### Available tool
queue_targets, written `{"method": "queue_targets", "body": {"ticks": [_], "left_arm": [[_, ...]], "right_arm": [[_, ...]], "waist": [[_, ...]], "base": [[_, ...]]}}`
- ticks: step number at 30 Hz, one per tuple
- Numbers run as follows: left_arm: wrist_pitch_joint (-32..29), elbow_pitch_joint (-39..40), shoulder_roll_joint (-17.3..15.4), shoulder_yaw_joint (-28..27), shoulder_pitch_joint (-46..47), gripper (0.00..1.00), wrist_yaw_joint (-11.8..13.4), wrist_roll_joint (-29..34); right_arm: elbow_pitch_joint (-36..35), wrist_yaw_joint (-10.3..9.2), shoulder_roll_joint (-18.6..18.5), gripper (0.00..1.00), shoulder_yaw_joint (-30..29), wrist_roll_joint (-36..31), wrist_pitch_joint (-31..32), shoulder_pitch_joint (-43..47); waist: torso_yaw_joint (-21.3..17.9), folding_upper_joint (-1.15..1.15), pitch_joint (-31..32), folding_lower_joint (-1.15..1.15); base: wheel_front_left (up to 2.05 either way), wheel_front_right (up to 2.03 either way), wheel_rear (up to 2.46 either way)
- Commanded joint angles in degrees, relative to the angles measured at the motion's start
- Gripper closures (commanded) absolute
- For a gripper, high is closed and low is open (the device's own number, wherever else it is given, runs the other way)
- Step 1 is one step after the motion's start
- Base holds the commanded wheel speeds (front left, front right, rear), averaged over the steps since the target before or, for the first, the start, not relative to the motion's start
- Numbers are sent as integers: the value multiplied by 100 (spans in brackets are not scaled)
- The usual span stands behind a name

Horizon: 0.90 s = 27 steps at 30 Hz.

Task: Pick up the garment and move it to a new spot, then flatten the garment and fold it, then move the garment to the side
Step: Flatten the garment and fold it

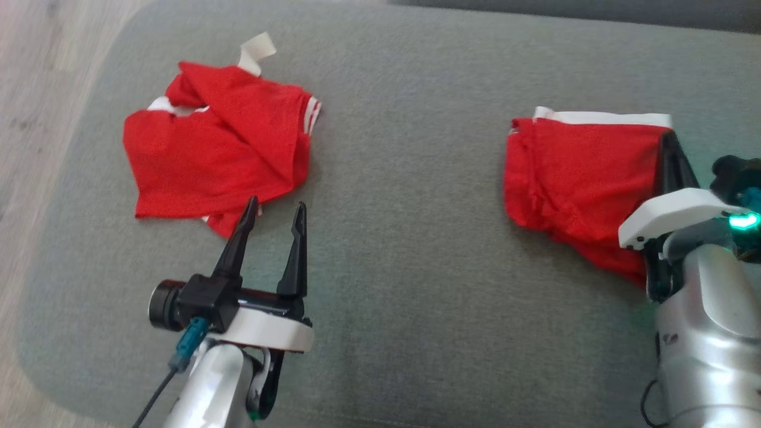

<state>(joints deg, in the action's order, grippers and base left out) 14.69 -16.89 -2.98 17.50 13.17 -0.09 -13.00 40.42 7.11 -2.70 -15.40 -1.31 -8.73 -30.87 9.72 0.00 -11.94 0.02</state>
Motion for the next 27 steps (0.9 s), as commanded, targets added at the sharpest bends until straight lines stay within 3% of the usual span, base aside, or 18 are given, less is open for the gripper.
{"method": "queue_targets", "body": {"ticks": [1, 10, 13, 20, 27], "left_arm": [[30, 157, -8, -184, 270, 0, -37, 78], [30, 128, 5, -158, 401, 0, -32, 81], [30, 87, 7, -183, 370, 0, -18, 80], [30, 44, 9, -244, 329, 0, -14, 94], [30, 41, 9, -206, 332, 0, -7, 77]], "right_arm": [[58, 37, -19, 100, 25, -181, 7, -234], [1418, 37, -18, 100, -373, -847, -296, -762], [1595, 37, -18, 100, 124, -576, -541, -949], [1506, 37, -18, 100, 2104, 690, -624, -755], [2097, 37, -18, 100, 2731, 1062, -324, -517]], "waist": [[143, 0, -146, -2], [288, 0, -204, -2], [265, 0, -104, -2], [174, 0, 64, -2], [136, 0, 162, -2]], "base": [[0, 0, 0], [0, 0, 0], [0, 0, 0], [0, 0, 0], [0, 0, 0]]}}
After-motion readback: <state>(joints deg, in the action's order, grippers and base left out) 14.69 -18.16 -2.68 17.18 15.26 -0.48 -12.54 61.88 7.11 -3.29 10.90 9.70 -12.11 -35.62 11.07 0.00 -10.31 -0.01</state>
